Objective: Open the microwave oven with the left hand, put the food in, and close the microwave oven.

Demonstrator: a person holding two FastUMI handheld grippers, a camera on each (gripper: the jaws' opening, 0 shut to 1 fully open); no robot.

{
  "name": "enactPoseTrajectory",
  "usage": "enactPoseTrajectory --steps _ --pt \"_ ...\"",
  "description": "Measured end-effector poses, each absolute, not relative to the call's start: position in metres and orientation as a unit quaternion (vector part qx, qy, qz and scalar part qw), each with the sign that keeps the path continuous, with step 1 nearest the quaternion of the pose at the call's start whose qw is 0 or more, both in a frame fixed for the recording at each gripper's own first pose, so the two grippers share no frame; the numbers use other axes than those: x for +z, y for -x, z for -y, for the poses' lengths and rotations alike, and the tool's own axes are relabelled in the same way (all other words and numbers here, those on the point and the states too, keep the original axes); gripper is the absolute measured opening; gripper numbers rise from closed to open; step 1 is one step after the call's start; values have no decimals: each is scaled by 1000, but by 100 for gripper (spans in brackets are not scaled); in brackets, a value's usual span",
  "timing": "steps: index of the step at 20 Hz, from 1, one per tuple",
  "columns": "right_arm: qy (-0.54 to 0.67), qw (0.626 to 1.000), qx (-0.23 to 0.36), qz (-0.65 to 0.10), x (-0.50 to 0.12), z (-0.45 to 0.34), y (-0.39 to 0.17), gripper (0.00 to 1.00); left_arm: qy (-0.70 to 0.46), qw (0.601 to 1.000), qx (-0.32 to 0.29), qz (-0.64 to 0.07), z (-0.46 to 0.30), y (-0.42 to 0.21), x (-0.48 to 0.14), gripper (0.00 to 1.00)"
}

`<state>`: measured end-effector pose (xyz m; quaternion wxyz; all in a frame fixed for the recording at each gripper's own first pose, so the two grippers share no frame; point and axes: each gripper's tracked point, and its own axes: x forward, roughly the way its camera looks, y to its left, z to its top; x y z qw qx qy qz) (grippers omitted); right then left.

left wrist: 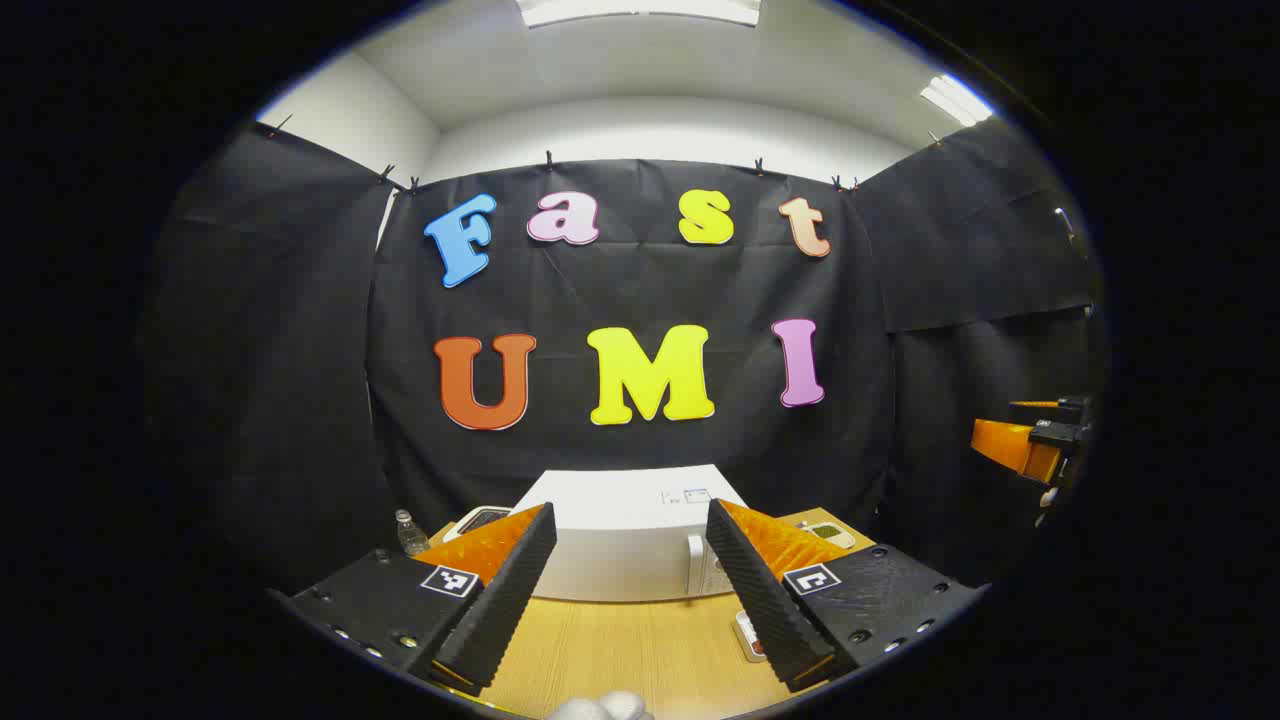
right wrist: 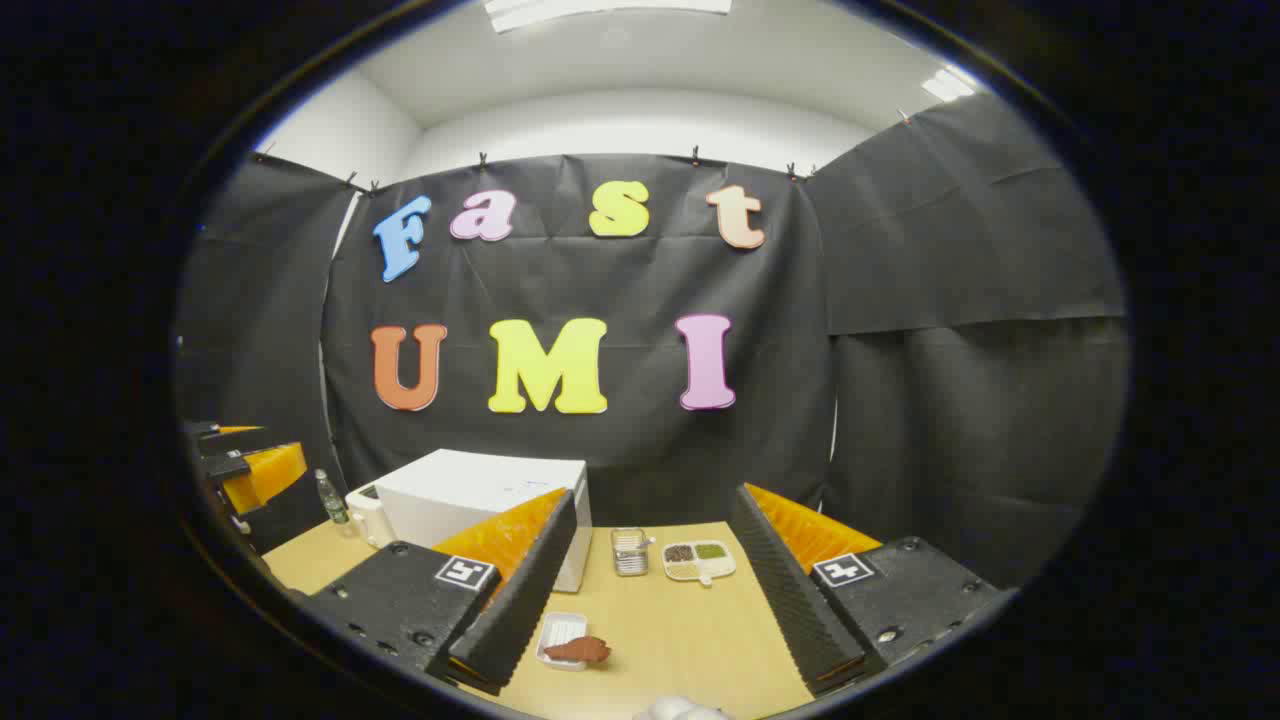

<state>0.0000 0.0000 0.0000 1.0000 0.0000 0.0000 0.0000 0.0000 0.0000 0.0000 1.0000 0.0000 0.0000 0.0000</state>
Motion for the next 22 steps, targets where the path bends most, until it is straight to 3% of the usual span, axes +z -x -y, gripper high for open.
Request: enactPoseTrajectory --steps 1,2,3,4,14,15,22 --pt "2 1000 -1 1 1 -2 2 92 1 1000 0 1 -2 2 1 94" --pt "6 1000 -1 3 2 -4 4 92 1 1000 -1 2 -3 4 1 95" --pt "9 1000 -1 5 4 -6 5 92 1 1000 0 4 -6 5 1 95" --pt "11 1000 -1 7 5 -9 7 92 1 1000 1 4 -9 7 2 87" --pt "11 1000 9 0 2 -25 9 92 2 1000 5 8 -14 5 1 87" --pt "11 1000 8 1 4 -24 8 92 2 1000 4 9 -13 4 -1 94" --pt "8 1000 2 -2 12 -5 -3 92 3 1000 -6 -2 8 -32 -41 95"
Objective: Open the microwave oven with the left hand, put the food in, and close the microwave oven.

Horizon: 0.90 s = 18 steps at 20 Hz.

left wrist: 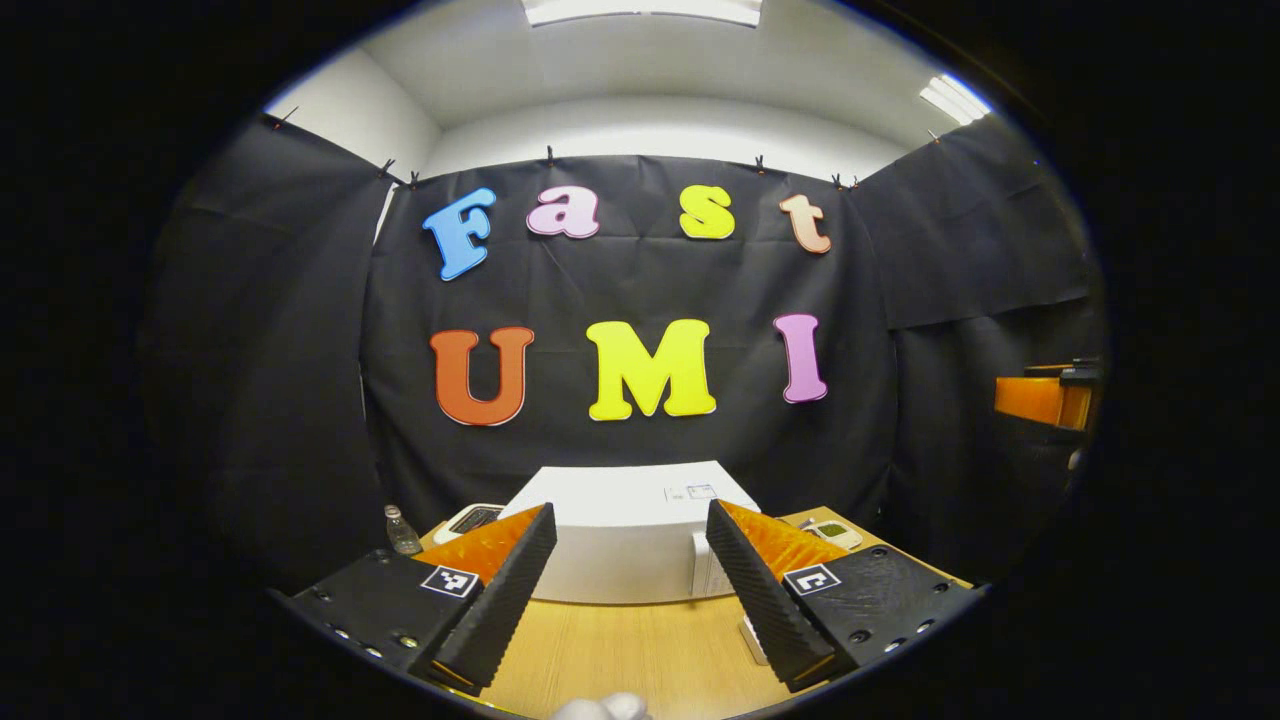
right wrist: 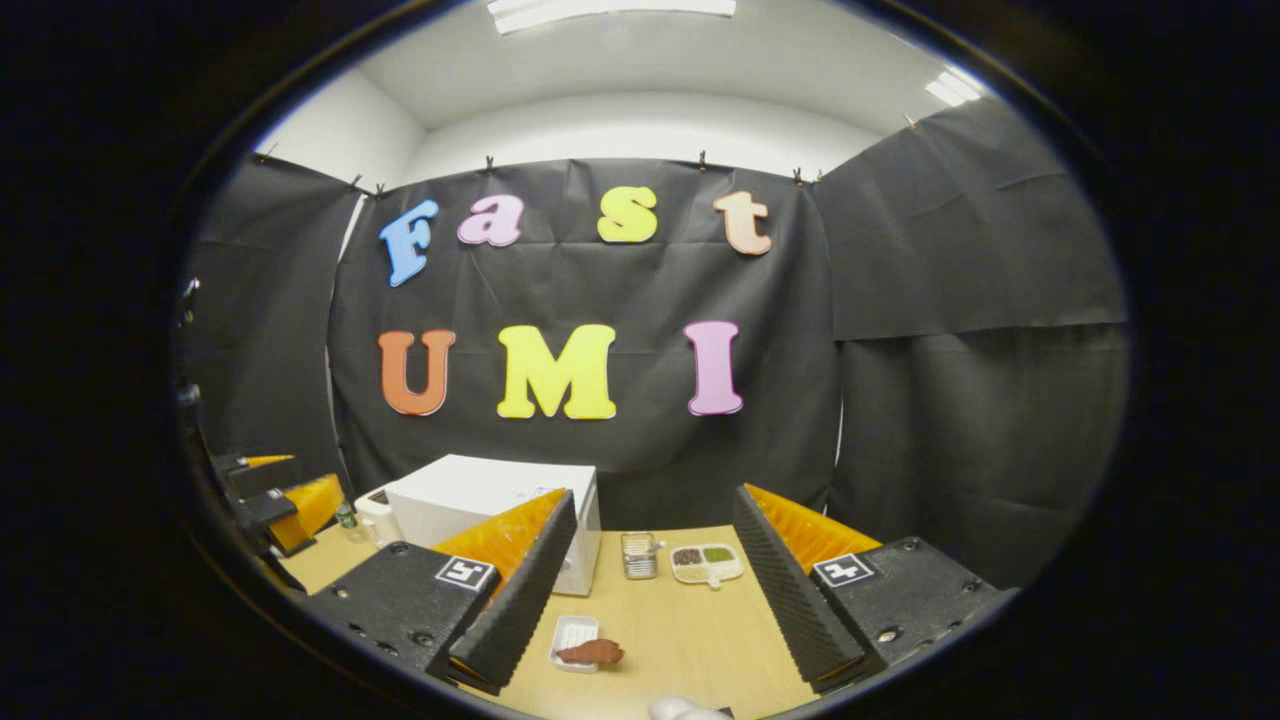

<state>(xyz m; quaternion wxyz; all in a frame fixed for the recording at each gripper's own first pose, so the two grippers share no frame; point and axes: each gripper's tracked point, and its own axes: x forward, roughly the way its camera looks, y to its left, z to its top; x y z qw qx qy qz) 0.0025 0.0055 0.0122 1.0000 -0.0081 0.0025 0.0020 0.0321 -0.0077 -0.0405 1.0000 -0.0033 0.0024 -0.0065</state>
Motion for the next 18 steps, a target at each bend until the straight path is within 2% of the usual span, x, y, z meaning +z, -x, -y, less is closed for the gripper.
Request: enactPoseTrajectory --steps 5,9,10,11,18 --pt "5 1000 6 -17 12 7 -20 92 6 999 -33 -8 54 -80 -97 94" --pt "18 999 7 -35 1 18 -37 92 9 998 -49 -42 92 -130 -160 95" --pt "22 999 7 -39 -2 20 -41 100 9 997 -51 -53 99 -142 -177 95" --pt "24 999 8 -43 -4 24 -45 92 12 996 -51 -68 104 -153 -192 95" --pt "20 997 0 -72 -25 45 -74 92 12 993 -34 -108 113 -243 -265 95"
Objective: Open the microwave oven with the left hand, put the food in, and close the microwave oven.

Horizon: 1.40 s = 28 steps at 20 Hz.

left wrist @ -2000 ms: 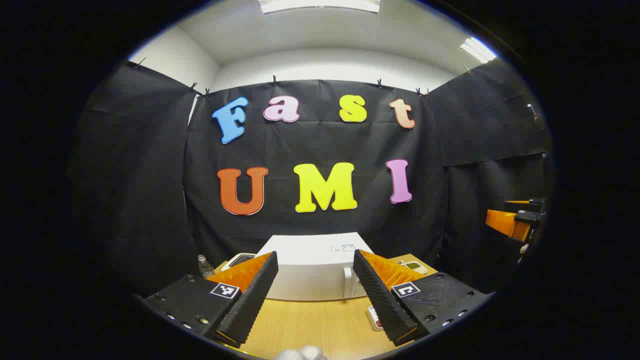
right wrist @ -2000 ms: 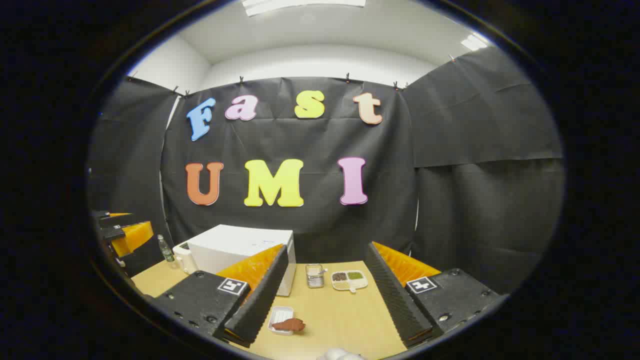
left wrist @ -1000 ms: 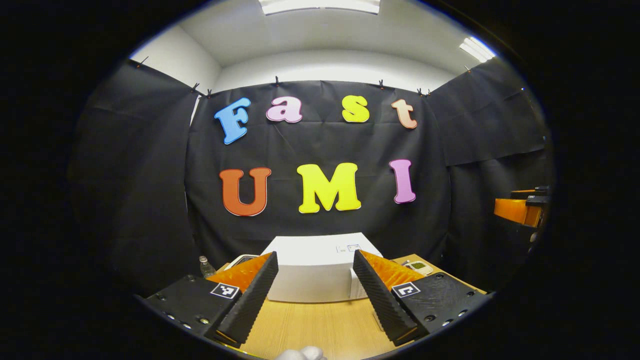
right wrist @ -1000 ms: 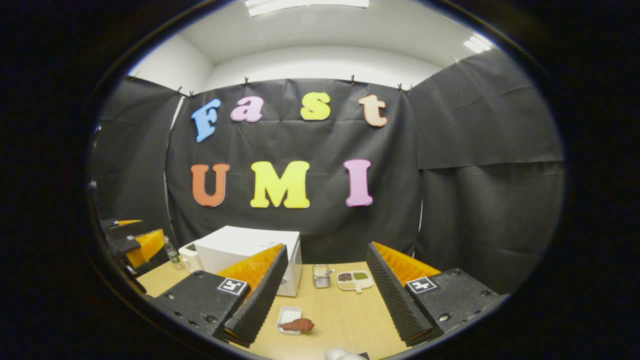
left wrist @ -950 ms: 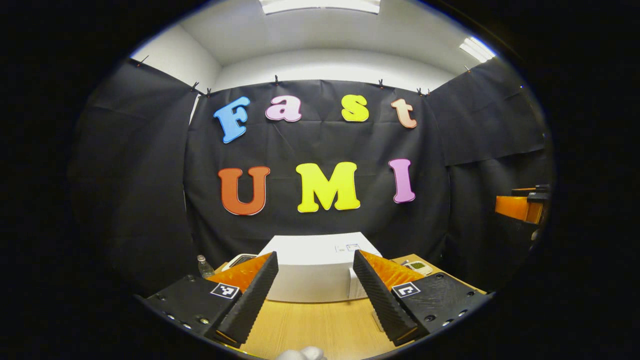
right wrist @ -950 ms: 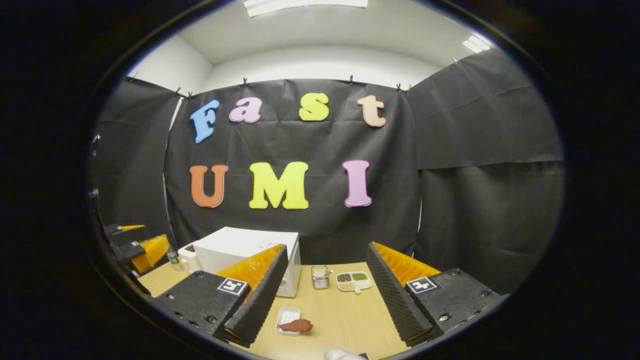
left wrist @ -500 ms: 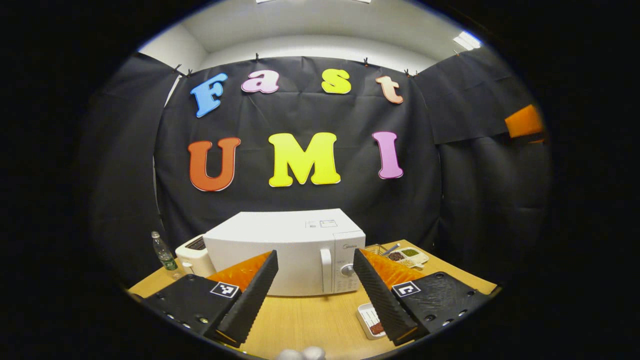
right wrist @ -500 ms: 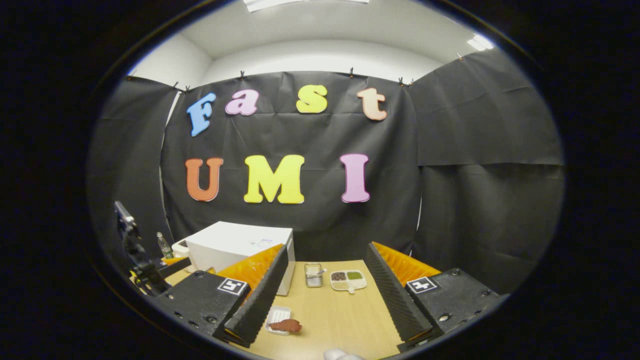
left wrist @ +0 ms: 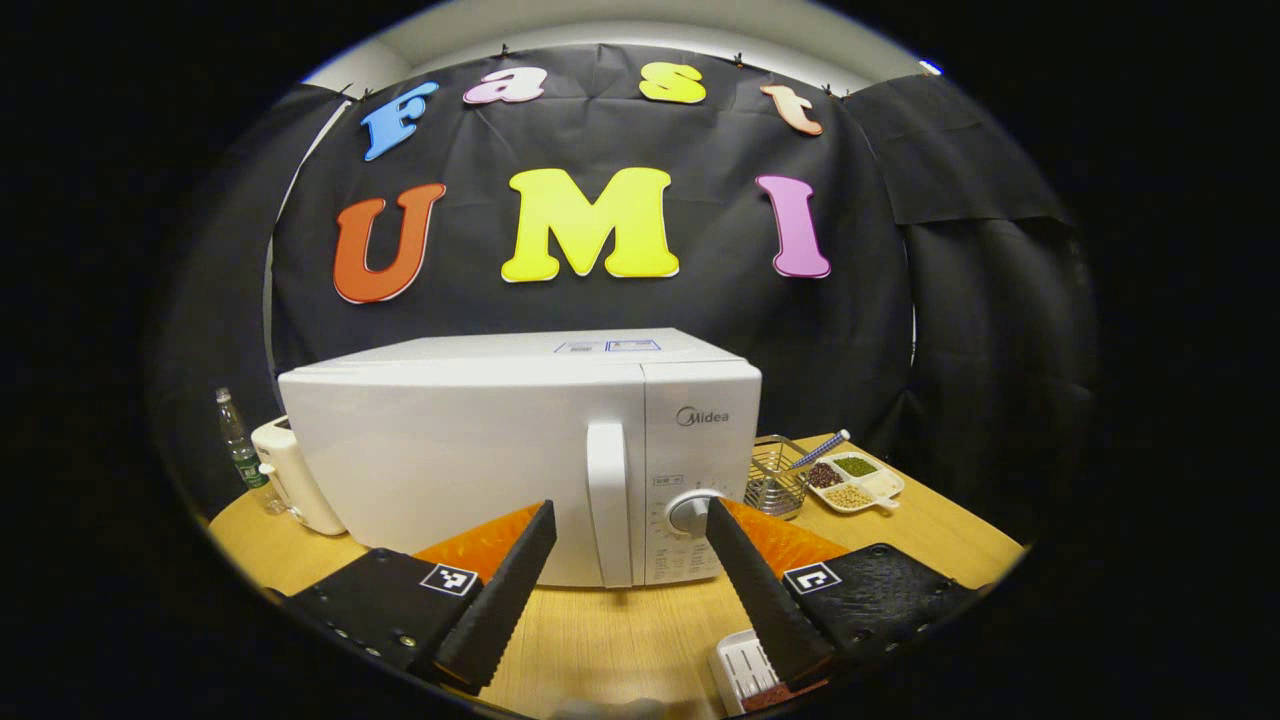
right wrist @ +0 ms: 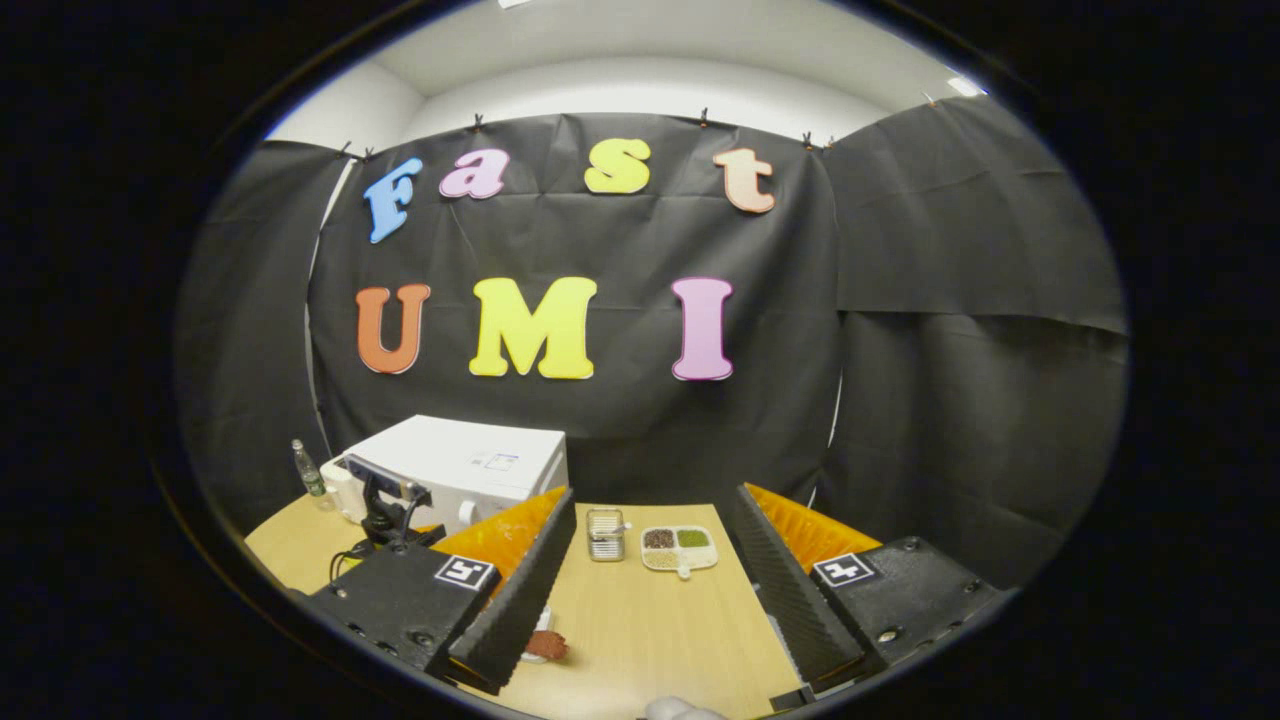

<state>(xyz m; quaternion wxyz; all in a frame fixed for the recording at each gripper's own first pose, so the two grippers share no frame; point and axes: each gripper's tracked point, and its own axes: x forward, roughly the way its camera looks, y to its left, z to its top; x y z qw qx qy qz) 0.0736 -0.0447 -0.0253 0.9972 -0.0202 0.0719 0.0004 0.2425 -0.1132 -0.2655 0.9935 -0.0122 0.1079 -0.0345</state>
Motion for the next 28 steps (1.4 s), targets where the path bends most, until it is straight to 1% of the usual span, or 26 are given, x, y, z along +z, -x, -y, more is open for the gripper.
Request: enactPoseTrajectory --steps 2,5,7,8,9,10,11,12,14,15,19,25,26,28 --pt "21 996 -2 -82 -34 46 -79 92 14 993 -28 -114 111 -261 -274 95" --pt "24 995 0 -96 -43 46 -82 92 11 992 -28 -122 112 -274 -280 95" --pt "22 995 1 -100 -46 45 -84 92 3 992 -23 -120 110 -275 -280 90" --pt "20 995 1 -100 -47 46 -85 92 2 992 -23 -124 111 -275 -281 73" --pt "19 995 0 -100 -47 46 -86 92 -2 992 -21 -124 110 -275 -283 77" --pt "18 995 0 -101 -48 46 -87 92 -1 992 -21 -124 109 -276 -283 58" --pt "18 995 1 -102 -49 45 -88 92 -3 992 -16 -122 107 -279 -284 69" --pt "19 994 1 -105 -50 44 -87 92 -1 992 -12 -124 101 -277 -282 61" --pt "22 994 5 -110 -53 41 -86 92 15 992 -23 -124 108 -279 -285 21" --pt "22 994 5 -110 -54 40 -86 92 12 992 -26 -125 107 -277 -284 26" --pt "21 994 7 -109 -52 35 -83 92 4 992 -20 -125 104 -275 -283 10" --pt "28 994 -2 -110 -49 36 -77 92 16 991 -39 -130 106 -274 -288 10" --pt "25 994 -2 -111 -50 35 -76 92 11 990 -42 -133 106 -273 -288 8" --pt "21 994 -3 -107 -47 33 -73 92 6 990 -46 -135 106 -272 -288 8"
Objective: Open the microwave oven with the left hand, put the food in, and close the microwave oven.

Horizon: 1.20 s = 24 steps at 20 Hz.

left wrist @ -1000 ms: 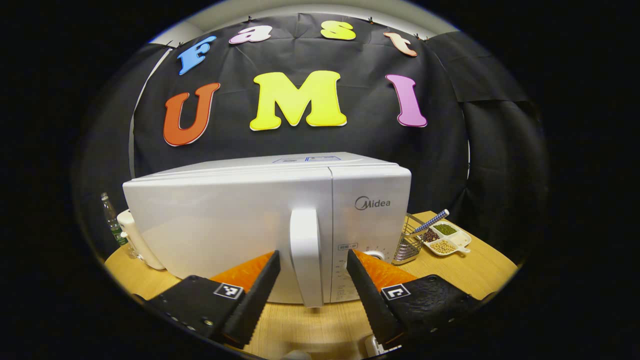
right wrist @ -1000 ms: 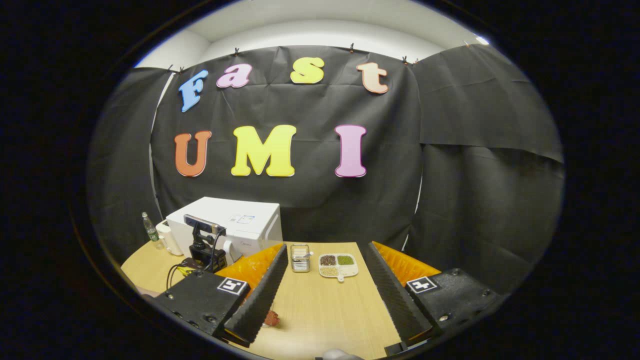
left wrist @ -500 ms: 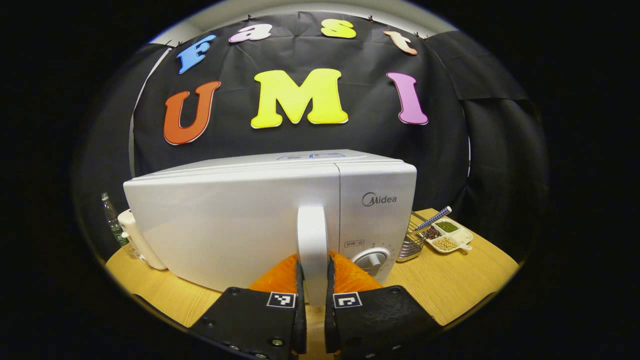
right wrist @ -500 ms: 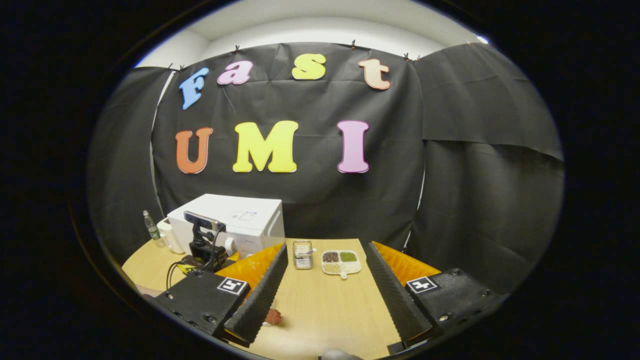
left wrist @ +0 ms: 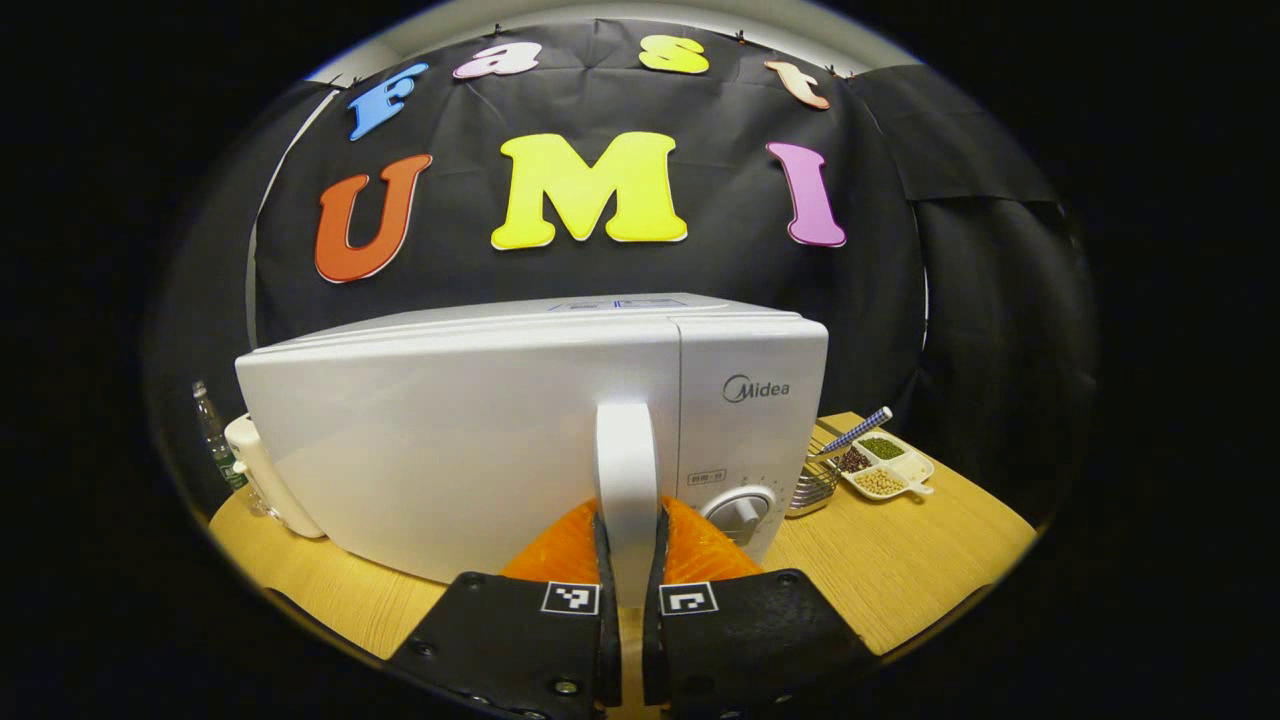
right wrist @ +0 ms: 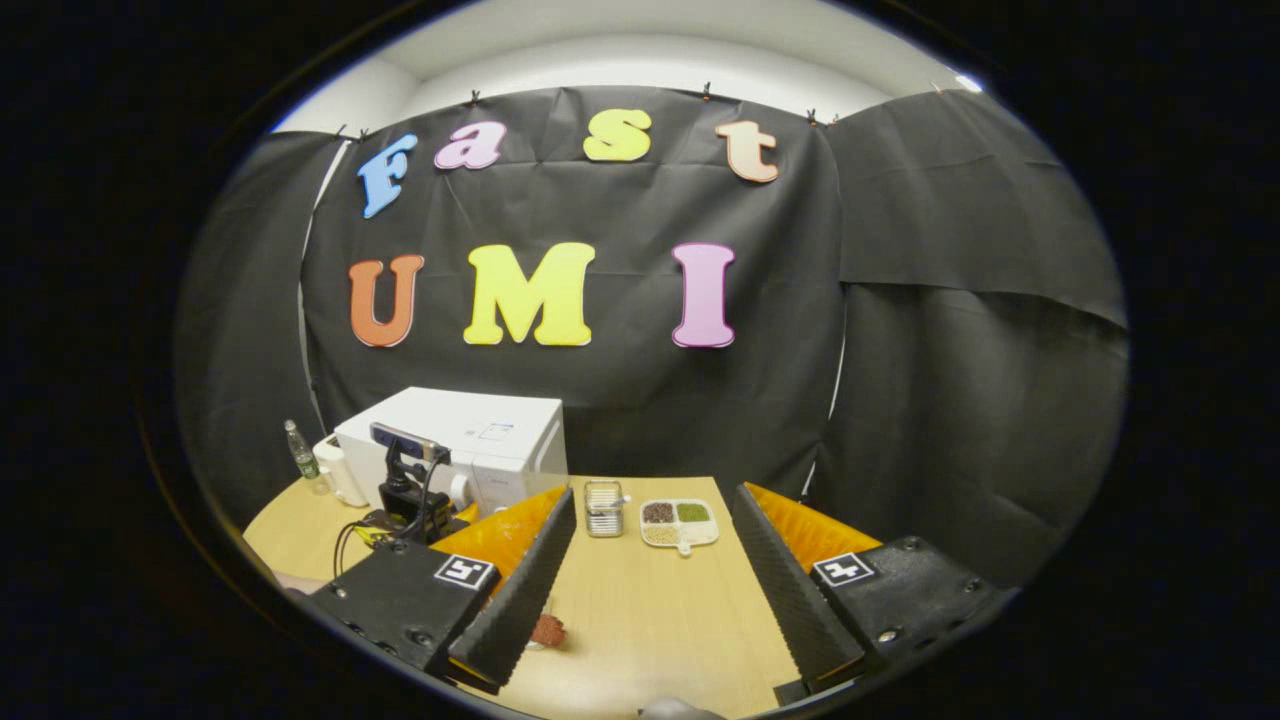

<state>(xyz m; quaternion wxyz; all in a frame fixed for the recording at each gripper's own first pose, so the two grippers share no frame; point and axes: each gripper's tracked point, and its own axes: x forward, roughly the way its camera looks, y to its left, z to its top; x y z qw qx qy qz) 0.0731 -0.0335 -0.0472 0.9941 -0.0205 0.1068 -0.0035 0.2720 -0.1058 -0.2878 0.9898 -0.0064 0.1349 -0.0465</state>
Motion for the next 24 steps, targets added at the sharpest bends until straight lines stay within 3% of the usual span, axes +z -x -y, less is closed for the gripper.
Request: enactPoseTrajectory --steps 5,13,18,19,20,22,23,24 --pt "23 994 -4 -102 -45 27 -64 92 19 988 -49 -146 105 -261 -288 8" --pt "11 995 22 -95 -43 -9 -51 92 -4 985 -95 -143 62 -144 -289 8" --pt "7 993 71 -92 -44 -57 -35 92 0 987 -41 -158 4 -86 -291 8" --pt "8 992 80 -92 -45 -66 -32 100 -2 986 -28 -162 -7 -74 -291 8" --pt "9 991 91 -93 -46 -75 -28 92 -9 987 -17 -162 -19 -65 -292 10" --pt "9 988 115 -101 -50 -94 -21 92 -30 986 9 -164 -40 -53 -293 20" --pt "8 988 121 -100 -48 -99 -19 100 -38 984 14 -174 -46 -45 -300 24" --pt "8 987 127 -98 -48 -103 -17 92 -44 982 24 -180 -55 -37 -301 26"
